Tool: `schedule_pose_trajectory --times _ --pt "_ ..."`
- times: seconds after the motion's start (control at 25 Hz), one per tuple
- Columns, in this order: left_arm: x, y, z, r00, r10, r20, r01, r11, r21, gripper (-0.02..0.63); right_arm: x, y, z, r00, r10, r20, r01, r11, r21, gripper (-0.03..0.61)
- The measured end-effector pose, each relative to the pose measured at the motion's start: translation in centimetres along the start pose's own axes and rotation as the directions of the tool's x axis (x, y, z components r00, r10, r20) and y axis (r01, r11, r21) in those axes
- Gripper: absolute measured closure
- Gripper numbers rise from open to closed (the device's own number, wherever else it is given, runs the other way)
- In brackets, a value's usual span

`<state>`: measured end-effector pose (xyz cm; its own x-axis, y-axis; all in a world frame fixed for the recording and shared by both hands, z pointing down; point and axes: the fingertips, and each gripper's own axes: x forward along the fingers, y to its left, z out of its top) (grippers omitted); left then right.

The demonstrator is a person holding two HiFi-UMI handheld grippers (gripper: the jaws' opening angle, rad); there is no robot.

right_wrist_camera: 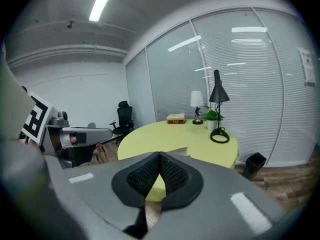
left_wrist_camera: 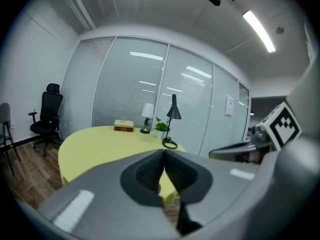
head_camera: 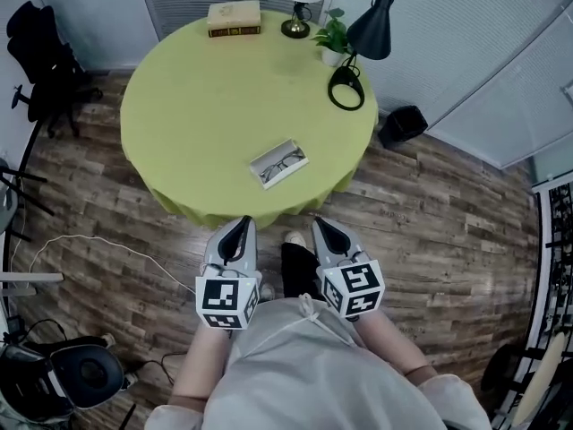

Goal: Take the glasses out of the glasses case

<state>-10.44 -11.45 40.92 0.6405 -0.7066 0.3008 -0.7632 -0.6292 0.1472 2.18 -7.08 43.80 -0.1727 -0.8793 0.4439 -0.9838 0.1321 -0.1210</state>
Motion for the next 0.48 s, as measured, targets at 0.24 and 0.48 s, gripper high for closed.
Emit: schedule_pose_trajectory --times 0.24,0.48 --pt "6.6 0.9 1.8 0.996 0.086 0.006 -0.086 0.996 -0.02 0.607 6.0 -4.7 2.7 0.994 0.102 -0.024 -0.103 0.994 -0.024 0.578" --pt "12.4 1.6 1.6 0.983 0.181 -0.019 -0.182 0.98 -0.081 0.607 11.5 -9.2 4.4 0.977 0.197 -0.087 -0.203 0.977 -0.065 0.578"
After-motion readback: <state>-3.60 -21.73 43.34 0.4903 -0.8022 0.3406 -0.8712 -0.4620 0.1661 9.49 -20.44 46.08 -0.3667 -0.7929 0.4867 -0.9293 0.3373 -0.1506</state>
